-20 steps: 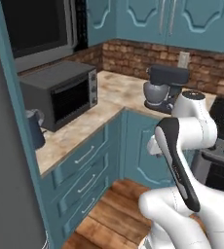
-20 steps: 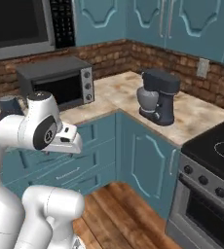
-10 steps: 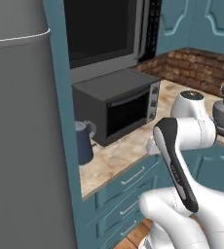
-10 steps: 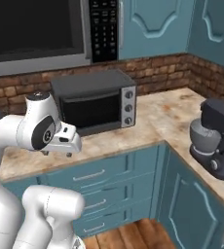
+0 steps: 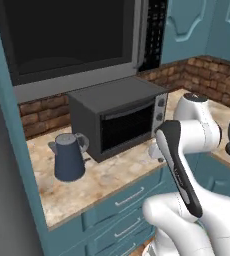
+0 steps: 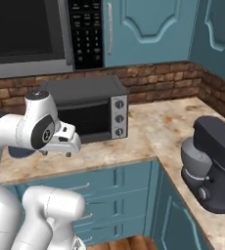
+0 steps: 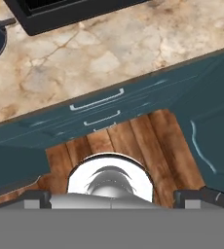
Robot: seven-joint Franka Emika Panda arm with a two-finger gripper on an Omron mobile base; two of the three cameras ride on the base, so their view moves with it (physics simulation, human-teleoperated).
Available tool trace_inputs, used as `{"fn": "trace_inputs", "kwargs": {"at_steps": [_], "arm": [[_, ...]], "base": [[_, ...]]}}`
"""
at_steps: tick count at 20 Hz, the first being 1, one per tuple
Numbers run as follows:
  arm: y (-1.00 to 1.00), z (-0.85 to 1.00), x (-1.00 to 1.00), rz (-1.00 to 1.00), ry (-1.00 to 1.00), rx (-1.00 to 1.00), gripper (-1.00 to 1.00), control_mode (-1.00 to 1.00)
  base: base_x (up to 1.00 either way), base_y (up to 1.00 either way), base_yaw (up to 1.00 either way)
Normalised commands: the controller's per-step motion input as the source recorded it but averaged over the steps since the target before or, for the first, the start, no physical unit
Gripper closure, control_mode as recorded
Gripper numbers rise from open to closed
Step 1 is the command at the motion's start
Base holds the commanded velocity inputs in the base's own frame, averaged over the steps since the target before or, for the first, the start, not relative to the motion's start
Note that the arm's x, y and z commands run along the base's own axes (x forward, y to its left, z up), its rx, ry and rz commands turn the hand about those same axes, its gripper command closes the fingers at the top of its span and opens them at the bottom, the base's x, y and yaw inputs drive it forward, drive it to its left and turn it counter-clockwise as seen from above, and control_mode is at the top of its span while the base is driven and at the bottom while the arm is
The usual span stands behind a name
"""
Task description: Navigate to the toaster oven.
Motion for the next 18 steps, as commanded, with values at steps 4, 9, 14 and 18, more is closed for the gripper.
{"fn": "trace_inputs", "kwargs": {"at_steps": [4,9,14,18], "arm": [[0.00,0.00,0.00,0.00,0.00,0.00,-1.00,1.00],[0.00,0.00,0.00,0.00,0.00,0.00,-1.00,1.00],[0.00,0.00,0.00,0.00,0.00,0.00,-1.00,1.00],[0.00,0.00,0.00,0.00,0.00,0.00,-1.00,1.00]], "base": [[0.13,-0.62,0.18],[0.58,-0.14,0.20],[0.74,0.00,0.31],[0.41,-0.31,0.30]]}}
